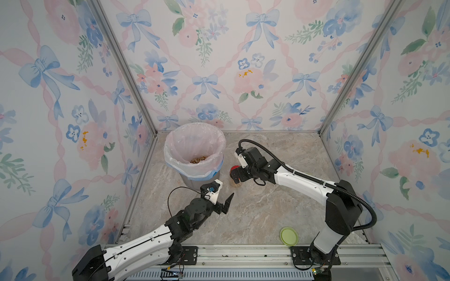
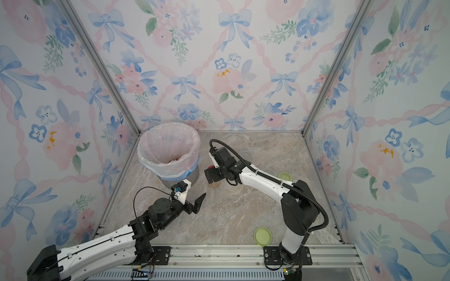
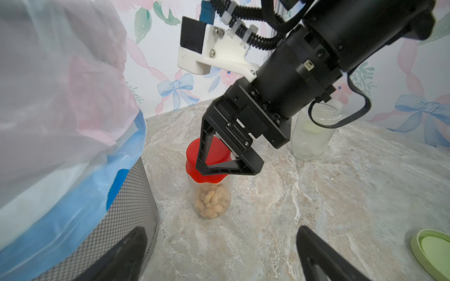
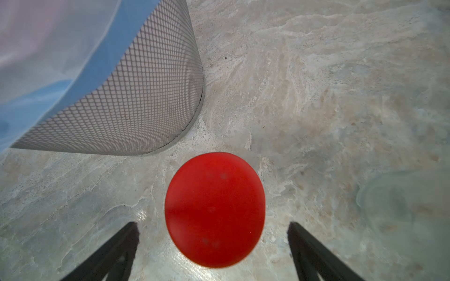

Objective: Empty moldy peanuts from jars
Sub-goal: Pick up the jar from the center of the board.

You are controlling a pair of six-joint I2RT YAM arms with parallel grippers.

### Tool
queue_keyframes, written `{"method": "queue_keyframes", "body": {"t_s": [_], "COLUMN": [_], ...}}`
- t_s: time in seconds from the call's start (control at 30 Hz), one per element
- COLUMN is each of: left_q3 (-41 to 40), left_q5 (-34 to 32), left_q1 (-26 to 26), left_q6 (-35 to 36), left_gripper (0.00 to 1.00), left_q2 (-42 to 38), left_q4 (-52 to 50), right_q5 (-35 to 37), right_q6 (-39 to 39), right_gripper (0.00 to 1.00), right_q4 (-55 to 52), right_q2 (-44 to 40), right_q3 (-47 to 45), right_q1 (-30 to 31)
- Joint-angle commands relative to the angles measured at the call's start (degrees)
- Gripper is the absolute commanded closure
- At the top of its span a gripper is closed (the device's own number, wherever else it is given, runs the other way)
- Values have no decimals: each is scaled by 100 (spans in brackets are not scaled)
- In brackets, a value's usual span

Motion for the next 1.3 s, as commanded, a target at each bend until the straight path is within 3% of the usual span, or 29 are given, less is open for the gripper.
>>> {"method": "queue_keyframes", "body": {"t_s": [0.0,0.23,0.43,0.57,0.7,0.77,1.0,1.27], "left_q3": [-76,-133,-190,-190,-188,-154,-50,638], "left_q5": [-24,-40,-18,-18,-9,40,710,1340], "left_q1": [35,51,52,68,67,65,62,43], "left_q6": [-195,-152,-126,-100,59,166,846,1601], "left_gripper": [2,2,2,2,2,2,2,2], "left_q2": [47,201,299,406,585,703,1022,2095], "left_q4": [185,378,466,509,683,775,1458,2187], "right_q5": [2,204,457,539,575,530,-119,-1728], "right_q6": [-10,40,120,142,158,207,679,1338], "right_gripper": [2,1,8,23,44,48,53,51], "right_q4": [39,324,540,523,460,363,-39,-732], "right_q2": [212,642,848,869,826,795,-158,-1393], "right_q3": [156,183,201,198,152,167,-8,-173], "right_q1": [68,80,83,82,74,40,-311,-975]}}
